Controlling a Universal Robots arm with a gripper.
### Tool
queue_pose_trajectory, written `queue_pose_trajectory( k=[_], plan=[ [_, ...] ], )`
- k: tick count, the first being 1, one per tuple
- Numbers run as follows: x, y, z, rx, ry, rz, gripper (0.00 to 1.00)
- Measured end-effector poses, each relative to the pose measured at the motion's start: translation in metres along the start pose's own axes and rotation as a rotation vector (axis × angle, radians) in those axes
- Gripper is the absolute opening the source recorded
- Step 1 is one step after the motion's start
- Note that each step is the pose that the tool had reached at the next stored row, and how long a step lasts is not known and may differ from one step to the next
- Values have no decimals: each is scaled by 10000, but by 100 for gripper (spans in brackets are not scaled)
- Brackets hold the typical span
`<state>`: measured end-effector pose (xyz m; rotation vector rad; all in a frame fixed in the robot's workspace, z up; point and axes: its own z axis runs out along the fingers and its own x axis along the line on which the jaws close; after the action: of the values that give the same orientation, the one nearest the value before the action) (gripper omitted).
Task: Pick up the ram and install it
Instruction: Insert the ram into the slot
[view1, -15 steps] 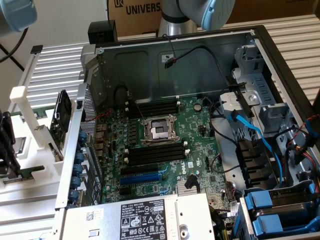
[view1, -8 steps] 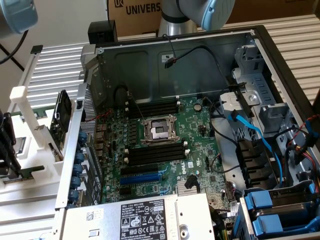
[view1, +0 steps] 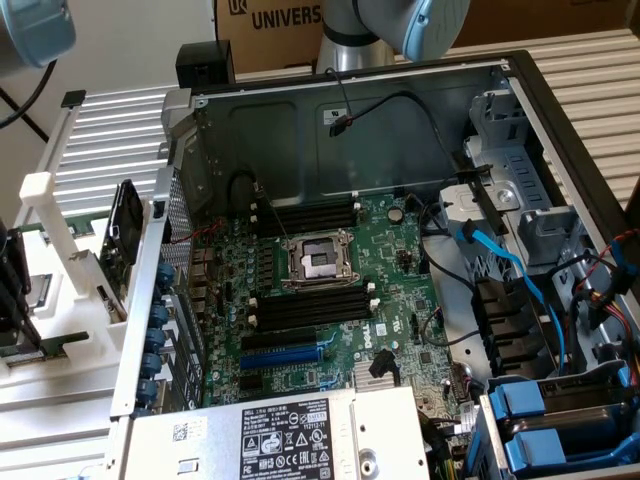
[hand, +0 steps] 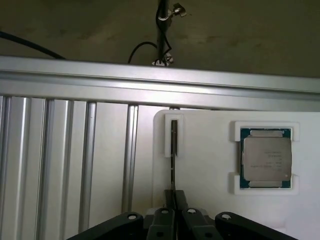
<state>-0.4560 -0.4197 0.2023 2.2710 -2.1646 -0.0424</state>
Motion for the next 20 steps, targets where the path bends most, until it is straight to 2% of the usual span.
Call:
queue_pose_trajectory(
  k=[4, 10, 15, 16, 20],
  plan=[
    [0, 0, 0, 0, 0, 1, 12],
    [-1, 2, -97, -3, 62, 1, 12],
    [-4, 6, -248, -7, 149, 4, 12],
    [-8, 9, -361, -8, 196, 5, 12],
    [-20, 15, -507, -11, 261, 6, 12]
  ],
)
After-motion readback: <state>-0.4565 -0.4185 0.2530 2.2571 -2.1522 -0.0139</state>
